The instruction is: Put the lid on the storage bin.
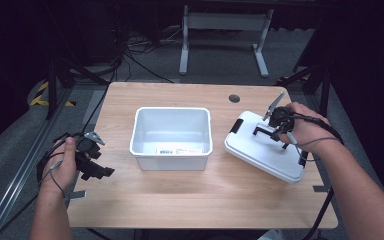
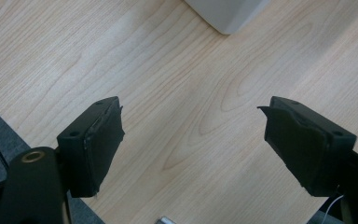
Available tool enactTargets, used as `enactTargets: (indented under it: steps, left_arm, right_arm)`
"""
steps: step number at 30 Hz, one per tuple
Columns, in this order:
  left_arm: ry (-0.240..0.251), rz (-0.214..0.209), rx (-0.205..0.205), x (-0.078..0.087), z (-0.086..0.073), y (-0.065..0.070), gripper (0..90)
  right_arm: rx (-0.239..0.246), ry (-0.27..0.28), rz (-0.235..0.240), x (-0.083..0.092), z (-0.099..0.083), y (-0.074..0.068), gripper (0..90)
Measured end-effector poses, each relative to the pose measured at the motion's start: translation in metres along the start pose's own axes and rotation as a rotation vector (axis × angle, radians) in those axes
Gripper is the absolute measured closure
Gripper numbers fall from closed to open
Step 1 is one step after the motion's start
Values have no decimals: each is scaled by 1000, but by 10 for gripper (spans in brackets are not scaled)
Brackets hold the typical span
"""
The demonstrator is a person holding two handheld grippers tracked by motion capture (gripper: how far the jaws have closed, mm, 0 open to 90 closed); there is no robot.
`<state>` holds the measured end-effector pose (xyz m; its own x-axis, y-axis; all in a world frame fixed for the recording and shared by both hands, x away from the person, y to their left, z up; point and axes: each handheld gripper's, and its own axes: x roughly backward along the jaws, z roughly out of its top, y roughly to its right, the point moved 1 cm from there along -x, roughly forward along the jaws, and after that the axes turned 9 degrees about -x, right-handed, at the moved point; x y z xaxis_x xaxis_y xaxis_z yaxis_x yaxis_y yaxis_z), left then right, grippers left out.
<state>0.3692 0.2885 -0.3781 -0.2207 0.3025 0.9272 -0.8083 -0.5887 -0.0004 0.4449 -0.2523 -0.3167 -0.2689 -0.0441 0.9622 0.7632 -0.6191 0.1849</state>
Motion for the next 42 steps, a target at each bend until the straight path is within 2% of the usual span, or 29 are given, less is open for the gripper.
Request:
enactTargets:
  steps: [11, 23, 30, 35, 42]
  left_arm:
    - [-3, -4, 4, 0, 0, 0, 200]
    - [0, 2, -6, 0, 0, 0, 200]
    - [3, -3, 5, 0, 0, 1, 200]
    - [3, 0, -2, 1, 0, 0, 200]
    - [7, 2, -1, 2, -1, 0, 200]
  right_arm:
    - [31, 47, -6, 33, 8, -1, 851]
    - [80, 83, -15, 59, 24, -9, 852]
    - [134, 110, -13, 78, 46, -19, 853]
    - [178, 123, -9, 86, 62, -28, 853]
    - [249, 147, 10, 93, 96, -50, 853]
